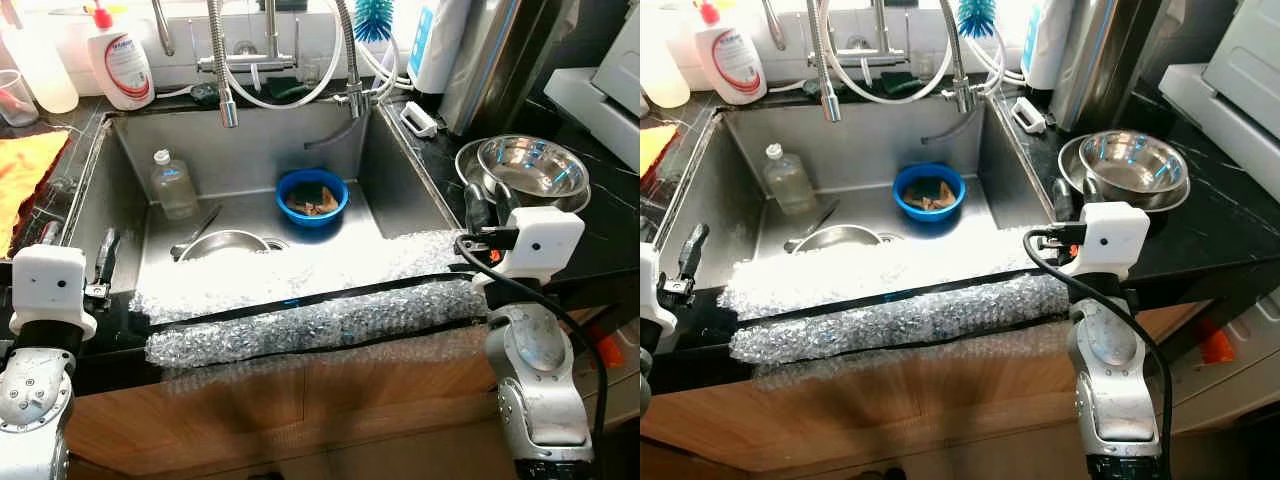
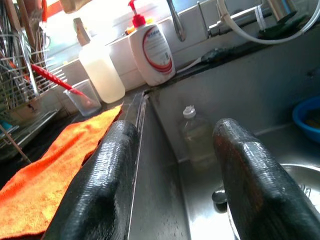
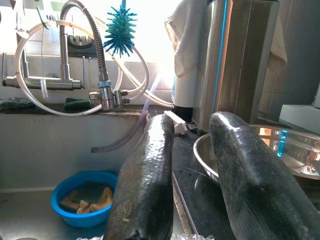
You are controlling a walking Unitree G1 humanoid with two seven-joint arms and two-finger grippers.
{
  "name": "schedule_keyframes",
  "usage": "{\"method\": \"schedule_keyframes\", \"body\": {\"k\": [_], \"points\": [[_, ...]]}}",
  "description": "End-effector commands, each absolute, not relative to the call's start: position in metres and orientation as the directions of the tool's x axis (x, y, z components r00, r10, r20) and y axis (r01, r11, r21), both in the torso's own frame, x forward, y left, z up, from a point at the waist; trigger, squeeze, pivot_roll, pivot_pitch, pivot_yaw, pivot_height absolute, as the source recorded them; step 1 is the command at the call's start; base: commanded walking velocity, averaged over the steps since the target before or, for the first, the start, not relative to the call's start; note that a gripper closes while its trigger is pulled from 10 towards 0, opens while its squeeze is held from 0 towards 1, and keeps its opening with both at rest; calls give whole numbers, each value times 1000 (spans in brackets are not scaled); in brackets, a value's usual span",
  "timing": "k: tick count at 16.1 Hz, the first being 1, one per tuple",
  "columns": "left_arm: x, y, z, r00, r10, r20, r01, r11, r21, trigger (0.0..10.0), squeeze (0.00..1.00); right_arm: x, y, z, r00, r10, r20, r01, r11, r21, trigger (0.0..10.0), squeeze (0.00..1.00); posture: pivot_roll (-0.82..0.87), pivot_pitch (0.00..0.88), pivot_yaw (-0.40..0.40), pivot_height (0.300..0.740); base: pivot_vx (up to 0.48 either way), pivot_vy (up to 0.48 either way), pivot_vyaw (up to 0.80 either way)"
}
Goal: Kitchen organization
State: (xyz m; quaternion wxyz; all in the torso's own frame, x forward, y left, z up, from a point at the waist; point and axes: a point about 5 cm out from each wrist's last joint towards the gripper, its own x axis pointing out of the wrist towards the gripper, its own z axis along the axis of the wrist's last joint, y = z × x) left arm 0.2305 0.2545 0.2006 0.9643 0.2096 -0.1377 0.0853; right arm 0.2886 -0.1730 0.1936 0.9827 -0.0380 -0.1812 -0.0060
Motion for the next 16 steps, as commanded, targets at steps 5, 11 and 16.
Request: {"method": "schedule_keyframes", "body": {"k": [5,11,16], "points": [[259,231,202,936,56,347,-173,933,316,10000,0,305,-198,199,941,-137,311,153,988,-29,10000,0,34,15,-5,740,0,0,0],[266,220,198,939,27,343,-133,948,290,10000,0,316,-232,213,925,-298,238,270,952,142,10000,0,26,11,1,740,0,0,0],[267,217,198,938,17,346,-123,950,287,10000,0,320,-241,205,930,-338,141,310,931,192,10000,0,27,0,-10,740,0,0,0]]}}
